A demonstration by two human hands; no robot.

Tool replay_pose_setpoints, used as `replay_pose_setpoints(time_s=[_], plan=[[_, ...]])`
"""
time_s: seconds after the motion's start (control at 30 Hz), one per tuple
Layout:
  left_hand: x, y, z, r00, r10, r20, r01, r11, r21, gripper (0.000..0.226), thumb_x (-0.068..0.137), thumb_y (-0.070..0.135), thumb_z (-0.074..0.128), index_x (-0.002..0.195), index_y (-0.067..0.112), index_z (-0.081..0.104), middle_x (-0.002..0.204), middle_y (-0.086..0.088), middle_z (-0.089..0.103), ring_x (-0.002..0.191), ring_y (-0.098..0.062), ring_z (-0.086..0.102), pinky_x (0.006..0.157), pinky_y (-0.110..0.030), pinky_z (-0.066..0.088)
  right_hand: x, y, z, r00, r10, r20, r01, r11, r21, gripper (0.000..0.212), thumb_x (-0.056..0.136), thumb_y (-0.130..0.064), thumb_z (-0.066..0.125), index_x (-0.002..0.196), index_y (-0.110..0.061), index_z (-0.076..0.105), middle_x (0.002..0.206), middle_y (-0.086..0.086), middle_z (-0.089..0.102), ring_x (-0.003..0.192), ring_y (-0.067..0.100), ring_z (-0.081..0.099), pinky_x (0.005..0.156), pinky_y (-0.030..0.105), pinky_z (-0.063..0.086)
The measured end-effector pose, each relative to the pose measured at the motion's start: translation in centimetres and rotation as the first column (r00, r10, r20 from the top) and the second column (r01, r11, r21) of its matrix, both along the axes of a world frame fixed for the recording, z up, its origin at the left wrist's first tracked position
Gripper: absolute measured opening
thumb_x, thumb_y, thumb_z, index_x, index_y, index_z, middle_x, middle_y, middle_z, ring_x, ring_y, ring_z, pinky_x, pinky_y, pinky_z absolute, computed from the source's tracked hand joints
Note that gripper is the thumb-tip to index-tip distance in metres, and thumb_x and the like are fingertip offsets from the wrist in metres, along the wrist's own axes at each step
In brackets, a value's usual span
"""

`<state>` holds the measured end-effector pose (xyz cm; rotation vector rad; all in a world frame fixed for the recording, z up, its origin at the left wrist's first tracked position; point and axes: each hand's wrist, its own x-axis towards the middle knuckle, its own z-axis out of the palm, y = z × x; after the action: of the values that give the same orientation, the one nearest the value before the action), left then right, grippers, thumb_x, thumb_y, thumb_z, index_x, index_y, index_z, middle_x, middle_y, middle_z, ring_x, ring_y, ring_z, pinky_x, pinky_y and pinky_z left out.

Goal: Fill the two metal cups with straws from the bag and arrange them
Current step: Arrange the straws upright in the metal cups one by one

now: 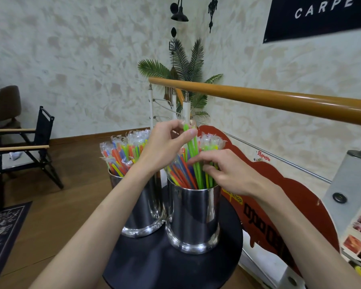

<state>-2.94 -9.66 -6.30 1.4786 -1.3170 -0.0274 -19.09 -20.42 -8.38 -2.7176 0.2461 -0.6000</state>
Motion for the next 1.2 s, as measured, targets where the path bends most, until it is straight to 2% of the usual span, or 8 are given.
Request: replay_pose_setpoints(time_s=[0.2, 0.37, 0.57, 0.7, 0.83, 1.0, 1.13, 1.2], plan=[[0.2, 0.4, 0.4, 0.995, 0.051, -0.083, -0.054, 0.998, -0.042, 0.039, 0.109, 0.034, 0.039, 0.102, 0.015, 0.073, 0.084, -0.001, 0.068, 0.072, -0.008, 0.061, 0.064, -0.018, 0.045, 0.0, -0.5, 0.3, 0.961, -0.02, 0.276, 0.056, 0.99, -0.126, 0.038, 0.095, 0.005, 0.055, 0.116, -0.019, 0.076, 0.114, -0.007, 0.074, 0.106, 0.004, 0.062, 0.089, 0.005, 0.039], [1.4, 1.1, -0.8, 0.962, 0.152, 0.226, -0.176, 0.98, 0.091, 0.014, 0.098, 0.021, 0.061, 0.102, 0.02, 0.074, 0.084, 0.013, 0.068, 0.075, -0.004, 0.062, 0.07, -0.025, 0.05, -0.1, -0.7, 1.7, 0.864, -0.017, 0.504, 0.16, 0.957, -0.242, 0.036, 0.087, 0.005, 0.067, 0.116, -0.015, 0.075, 0.107, -0.007, 0.072, 0.096, -0.005, 0.048, 0.086, 0.008, 0.037], [1.4, 0.8, -1.3, 0.943, 0.161, 0.293, -0.207, 0.969, 0.133, 0.013, 0.097, 0.02, 0.06, 0.102, 0.025, 0.071, 0.088, 0.009, 0.068, 0.08, -0.013, 0.063, 0.079, -0.041, 0.054, 0.3, -0.1, 2.4, 0.742, -0.029, 0.67, 0.241, 0.944, -0.226, 0.027, 0.084, 0.001, 0.076, 0.108, -0.011, 0.077, 0.098, 0.003, 0.075, 0.088, 0.005, 0.055, 0.079, 0.004, 0.038], [1.4, 0.6, -1.6, 0.937, 0.146, 0.317, -0.201, 0.968, 0.15, 0.013, 0.097, 0.022, 0.061, 0.105, 0.028, 0.07, 0.09, 0.013, 0.068, 0.083, -0.006, 0.064, 0.082, -0.039, 0.055, 0.0, 0.6, 3.0, 0.705, -0.028, 0.709, 0.195, 0.968, -0.155, 0.025, 0.091, -0.011, 0.069, 0.115, -0.01, 0.076, 0.099, 0.005, 0.075, 0.085, 0.001, 0.058, 0.08, 0.009, 0.044], [1.6, 0.4, -1.8, 0.941, 0.15, 0.304, -0.202, 0.968, 0.146, 0.014, 0.097, 0.022, 0.06, 0.103, 0.031, 0.069, 0.088, 0.014, 0.068, 0.08, -0.004, 0.063, 0.08, -0.04, 0.056, -0.2, 1.5, 3.6, 0.689, -0.037, 0.724, 0.1, 0.994, -0.043, 0.022, 0.093, -0.024, 0.072, 0.114, -0.022, 0.074, 0.082, 0.01, 0.07, 0.072, 0.015, 0.061, 0.066, 0.038, 0.048], [1.7, 0.3, -2.0, 0.94, 0.156, 0.303, -0.214, 0.963, 0.166, 0.015, 0.098, 0.024, 0.059, 0.108, 0.031, 0.069, 0.091, 0.014, 0.069, 0.084, -0.007, 0.064, 0.083, -0.042, 0.056, -0.6, 2.1, 4.1, 0.691, -0.106, 0.715, 0.061, 0.994, 0.088, 0.02, 0.088, -0.024, 0.077, 0.093, -0.004, 0.08, 0.076, 0.0, 0.045, 0.074, -0.004, 0.049, 0.066, 0.009, 0.039], [1.7, 0.3, -2.0, 0.941, 0.155, 0.299, -0.212, 0.963, 0.168, 0.015, 0.098, 0.023, 0.058, 0.106, 0.031, 0.068, 0.09, 0.014, 0.069, 0.084, -0.008, 0.064, 0.083, -0.044, 0.056, -0.6, 1.8, 4.1, 0.739, -0.131, 0.661, 0.026, 0.986, 0.167, 0.034, 0.086, -0.042, 0.077, 0.082, -0.008, 0.078, 0.079, 0.013, 0.059, 0.072, 0.024, 0.056, 0.064, 0.042, 0.047], [1.6, 0.3, -2.0, 0.942, 0.158, 0.295, -0.214, 0.962, 0.167, 0.016, 0.098, 0.022, 0.057, 0.106, 0.031, 0.068, 0.089, 0.015, 0.068, 0.083, -0.009, 0.064, 0.083, -0.044, 0.055, -0.5, 1.6, 3.9, 0.753, -0.159, 0.639, 0.057, 0.983, 0.177, 0.046, 0.086, -0.045, 0.076, 0.072, -0.002, 0.071, 0.072, 0.017, 0.058, 0.067, 0.031, 0.052, 0.062, 0.047, 0.043]])
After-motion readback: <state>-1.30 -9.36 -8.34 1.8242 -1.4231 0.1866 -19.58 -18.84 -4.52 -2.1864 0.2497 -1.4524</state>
